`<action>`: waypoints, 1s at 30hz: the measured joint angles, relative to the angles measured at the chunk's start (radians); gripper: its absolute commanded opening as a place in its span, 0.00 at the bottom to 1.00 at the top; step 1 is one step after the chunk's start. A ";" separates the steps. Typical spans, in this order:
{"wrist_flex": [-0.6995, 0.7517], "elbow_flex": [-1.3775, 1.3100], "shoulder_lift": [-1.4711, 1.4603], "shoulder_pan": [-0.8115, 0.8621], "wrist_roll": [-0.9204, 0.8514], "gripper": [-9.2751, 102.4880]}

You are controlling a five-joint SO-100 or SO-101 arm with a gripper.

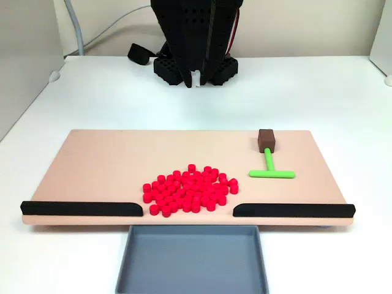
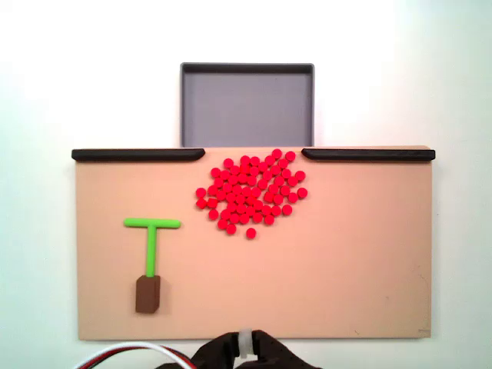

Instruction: Grasp a green tool by the dark brown handle.

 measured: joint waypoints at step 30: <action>-0.190 -0.074 -0.130 -0.011 0.144 0.08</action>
